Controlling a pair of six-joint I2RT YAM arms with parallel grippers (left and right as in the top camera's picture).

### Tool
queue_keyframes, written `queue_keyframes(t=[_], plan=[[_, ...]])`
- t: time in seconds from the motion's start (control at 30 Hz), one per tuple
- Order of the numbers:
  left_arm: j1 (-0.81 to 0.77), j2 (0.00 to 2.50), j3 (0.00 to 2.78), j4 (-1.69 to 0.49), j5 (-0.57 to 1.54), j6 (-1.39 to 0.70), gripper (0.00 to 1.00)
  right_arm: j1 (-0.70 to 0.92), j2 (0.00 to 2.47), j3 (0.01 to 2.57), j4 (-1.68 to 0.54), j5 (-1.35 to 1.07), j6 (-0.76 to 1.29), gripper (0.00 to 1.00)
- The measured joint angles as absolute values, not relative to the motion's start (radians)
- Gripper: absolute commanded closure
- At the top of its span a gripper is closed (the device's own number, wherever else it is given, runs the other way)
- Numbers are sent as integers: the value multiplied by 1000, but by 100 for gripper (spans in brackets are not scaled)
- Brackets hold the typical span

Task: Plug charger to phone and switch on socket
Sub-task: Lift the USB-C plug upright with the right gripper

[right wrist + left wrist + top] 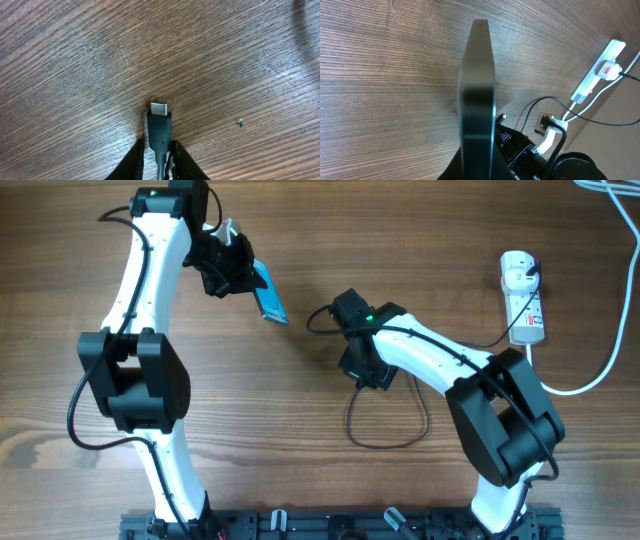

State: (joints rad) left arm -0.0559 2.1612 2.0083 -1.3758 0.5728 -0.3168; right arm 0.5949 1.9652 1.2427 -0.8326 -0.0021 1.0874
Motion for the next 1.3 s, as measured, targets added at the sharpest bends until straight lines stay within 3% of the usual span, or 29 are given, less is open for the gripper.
queue_keyframes(t=[0.37,0.63,0.67,0.73,0.83,0.9,1.2,1.3], plan=[[-56,2161,2008,-1379,573,-317,96,595,1965,1243,-832,-11,1076,81],[-56,2161,2008,-1380,573,-316,96,594,1965,1243,-833,-21,1076,84],[-56,2161,2008,-1380,573,-317,96,594,1966,1243,-833,-22,1076,83],[-56,2161,2008,-1380,573,-317,96,594,1966,1243,-833,-26,1076,69],[-56,2161,2008,-1380,573,-316,96,594,1966,1244,-830,-49,1073,69],[-56,2161,2008,-1380,573,-317,96,594,1966,1244,-832,-52,1073,76],[-56,2161,2008,-1380,573,-316,96,594,1966,1244,-841,-52,1073,86],[-56,2161,2008,-1380,573,-317,96,594,1966,1244,-840,-53,1073,93]])
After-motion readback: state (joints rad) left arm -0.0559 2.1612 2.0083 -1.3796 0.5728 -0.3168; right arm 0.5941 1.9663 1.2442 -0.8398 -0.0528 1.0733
